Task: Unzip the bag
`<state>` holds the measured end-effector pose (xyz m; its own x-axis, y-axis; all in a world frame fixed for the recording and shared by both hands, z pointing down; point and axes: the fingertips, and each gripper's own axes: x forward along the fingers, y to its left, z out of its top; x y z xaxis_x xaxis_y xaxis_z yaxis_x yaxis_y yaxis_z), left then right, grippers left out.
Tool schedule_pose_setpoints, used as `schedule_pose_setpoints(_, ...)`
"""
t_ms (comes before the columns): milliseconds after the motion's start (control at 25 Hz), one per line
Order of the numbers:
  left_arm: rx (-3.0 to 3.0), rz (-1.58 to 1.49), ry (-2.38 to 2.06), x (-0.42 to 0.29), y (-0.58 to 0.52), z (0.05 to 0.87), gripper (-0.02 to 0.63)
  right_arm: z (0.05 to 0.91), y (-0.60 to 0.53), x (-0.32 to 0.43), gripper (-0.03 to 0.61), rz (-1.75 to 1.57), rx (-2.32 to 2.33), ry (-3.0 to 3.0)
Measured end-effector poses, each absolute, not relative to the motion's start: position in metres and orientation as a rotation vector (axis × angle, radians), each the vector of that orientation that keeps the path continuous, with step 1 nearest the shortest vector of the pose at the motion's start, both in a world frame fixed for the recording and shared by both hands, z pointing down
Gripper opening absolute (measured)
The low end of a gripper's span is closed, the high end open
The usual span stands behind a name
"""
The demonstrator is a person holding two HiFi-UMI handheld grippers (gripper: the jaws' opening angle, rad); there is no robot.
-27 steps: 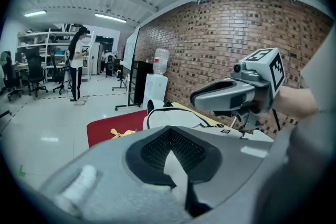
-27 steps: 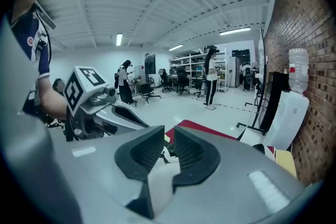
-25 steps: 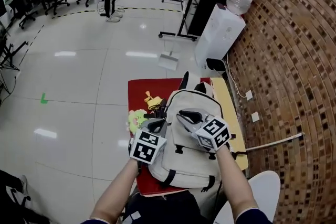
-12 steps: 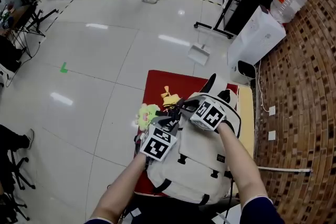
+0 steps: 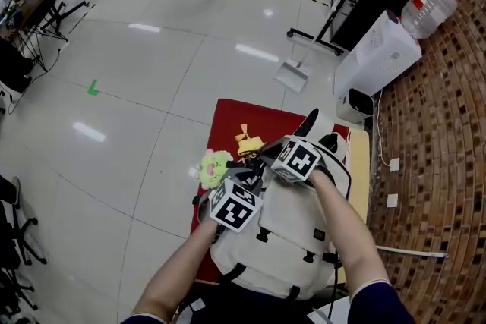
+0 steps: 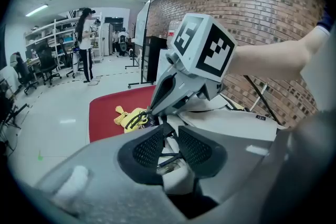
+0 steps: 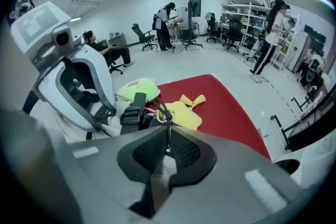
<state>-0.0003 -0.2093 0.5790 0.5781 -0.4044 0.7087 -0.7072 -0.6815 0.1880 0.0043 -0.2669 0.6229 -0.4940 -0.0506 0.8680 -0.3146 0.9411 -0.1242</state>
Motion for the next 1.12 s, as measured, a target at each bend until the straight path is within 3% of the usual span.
schedule_pose_setpoints(520,2.328,0.909,-0.857,0.000,-0.206,0.592,0.094,0.592,-0.312,0.055,0.023,0.499,0.717,-2.268)
schedule_pose_setpoints(880,2.508,1.017,-0.753,0.041,-0.259,0.548,0.094,0.566,-0.315,0.066,0.025,0.586,0.856,-2.391)
schedule_pose_setpoints(1120,2.464,1.195,-0.618,0.065,-0.268,0.590,0.091,0.554,-0.306,0.069,0.023,0.597,0.893,-2.432)
